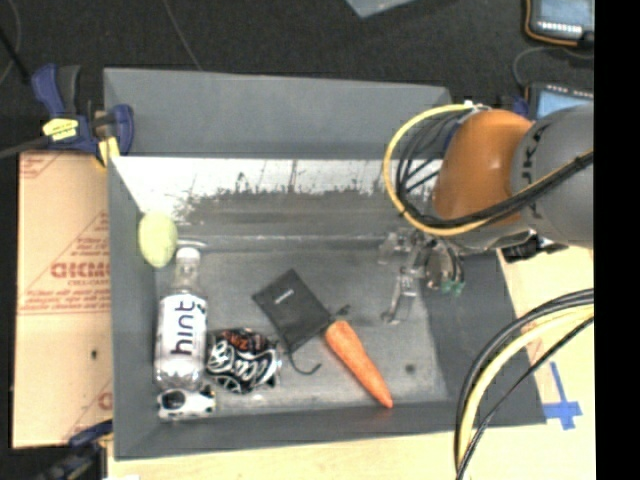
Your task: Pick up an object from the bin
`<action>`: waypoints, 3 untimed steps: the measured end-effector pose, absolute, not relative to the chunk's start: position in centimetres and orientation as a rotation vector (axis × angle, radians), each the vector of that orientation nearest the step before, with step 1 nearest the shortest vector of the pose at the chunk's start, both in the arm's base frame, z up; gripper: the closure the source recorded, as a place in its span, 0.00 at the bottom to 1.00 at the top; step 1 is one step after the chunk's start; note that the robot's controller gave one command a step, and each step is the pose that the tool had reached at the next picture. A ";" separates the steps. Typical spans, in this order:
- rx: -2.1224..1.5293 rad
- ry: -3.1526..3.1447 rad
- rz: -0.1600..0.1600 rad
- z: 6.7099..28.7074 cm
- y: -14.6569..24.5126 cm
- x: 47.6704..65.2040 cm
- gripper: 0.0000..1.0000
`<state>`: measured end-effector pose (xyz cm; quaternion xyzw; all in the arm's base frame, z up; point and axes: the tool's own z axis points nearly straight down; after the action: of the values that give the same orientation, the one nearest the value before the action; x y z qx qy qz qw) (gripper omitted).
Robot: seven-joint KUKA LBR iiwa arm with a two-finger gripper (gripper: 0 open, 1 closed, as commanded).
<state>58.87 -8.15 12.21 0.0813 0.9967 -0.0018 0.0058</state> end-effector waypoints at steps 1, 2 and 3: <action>0.395 3.122 -0.001 10.6 -4.6 57.8 0.00; 0.117 3.130 -0.006 11.7 -3.1 57.8 0.00; 0.601 3.080 -0.003 9.9 -1.9 57.8 0.00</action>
Offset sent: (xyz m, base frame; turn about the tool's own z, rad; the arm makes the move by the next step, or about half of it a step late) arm -0.0169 0.0713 -0.0117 0.1463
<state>57.77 -1.87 9.85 0.1915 0.9815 -0.0011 0.0017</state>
